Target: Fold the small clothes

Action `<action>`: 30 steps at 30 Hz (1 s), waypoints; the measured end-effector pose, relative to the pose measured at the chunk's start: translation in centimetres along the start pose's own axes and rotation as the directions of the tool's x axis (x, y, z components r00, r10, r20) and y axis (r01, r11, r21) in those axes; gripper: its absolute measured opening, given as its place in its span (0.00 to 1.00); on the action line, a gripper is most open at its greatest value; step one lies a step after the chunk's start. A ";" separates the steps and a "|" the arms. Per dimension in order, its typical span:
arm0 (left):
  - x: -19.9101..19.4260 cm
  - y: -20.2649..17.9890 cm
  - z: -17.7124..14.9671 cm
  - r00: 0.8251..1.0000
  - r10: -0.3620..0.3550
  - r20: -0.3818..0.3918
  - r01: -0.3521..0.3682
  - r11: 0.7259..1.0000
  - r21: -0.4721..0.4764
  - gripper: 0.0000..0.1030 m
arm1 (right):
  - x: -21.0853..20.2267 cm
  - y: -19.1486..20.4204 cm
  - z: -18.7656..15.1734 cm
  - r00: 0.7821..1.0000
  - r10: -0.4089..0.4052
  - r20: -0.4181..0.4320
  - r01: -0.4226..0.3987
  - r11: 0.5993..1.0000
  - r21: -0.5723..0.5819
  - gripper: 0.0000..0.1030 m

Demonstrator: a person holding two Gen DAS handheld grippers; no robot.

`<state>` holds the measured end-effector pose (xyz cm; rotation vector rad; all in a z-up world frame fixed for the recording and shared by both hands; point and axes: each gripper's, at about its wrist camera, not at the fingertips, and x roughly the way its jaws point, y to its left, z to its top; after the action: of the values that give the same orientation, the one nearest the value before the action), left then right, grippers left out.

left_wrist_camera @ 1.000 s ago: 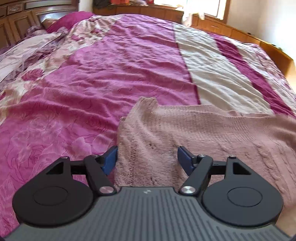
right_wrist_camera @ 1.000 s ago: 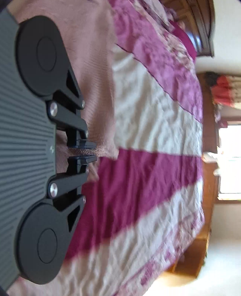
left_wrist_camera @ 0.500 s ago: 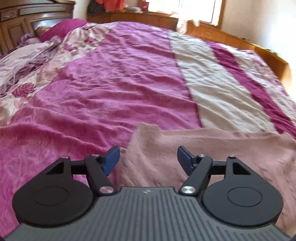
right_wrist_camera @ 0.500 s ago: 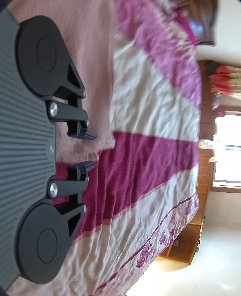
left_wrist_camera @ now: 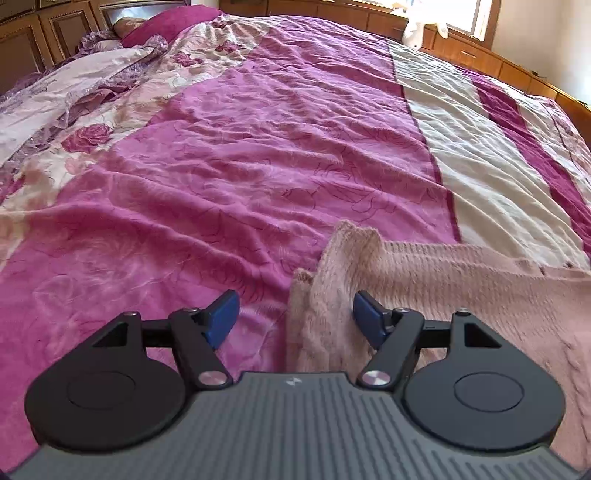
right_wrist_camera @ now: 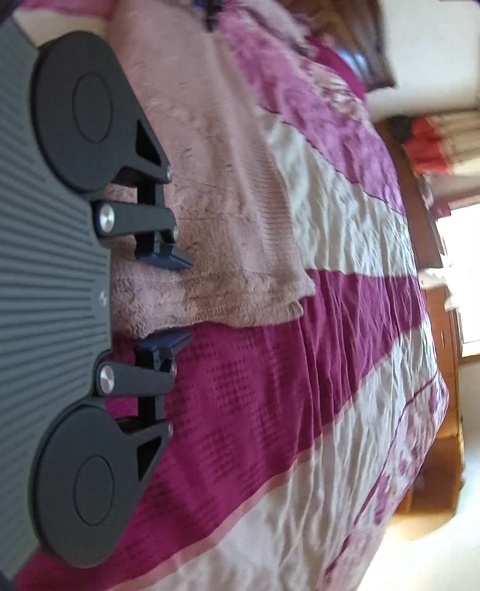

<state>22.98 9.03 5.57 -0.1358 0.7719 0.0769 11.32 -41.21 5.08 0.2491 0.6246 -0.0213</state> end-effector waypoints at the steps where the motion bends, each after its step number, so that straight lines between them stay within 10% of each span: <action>1: -0.9 0.1 -0.2 1.000 -0.002 -0.006 0.002 1.000 0.008 0.73 | -0.4 0.0 -0.1 1.000 0.001 0.010 -0.001 1.000 0.017 0.39; 7: -5.8 0.2 -2.3 0.997 0.012 -0.071 -0.010 0.999 0.030 0.75 | -2.3 -1.4 -0.4 0.997 0.056 0.043 -0.063 0.984 0.169 0.63; 30: -10.9 -1.2 -8.5 0.972 0.089 -0.216 -0.089 0.996 0.010 0.82 | 1.9 -2.3 -2.4 0.982 0.187 0.029 -0.188 0.951 0.244 0.65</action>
<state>9.47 6.40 7.31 -0.1099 0.9957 0.1488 11.26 -42.74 1.56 0.5481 0.5901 0.0839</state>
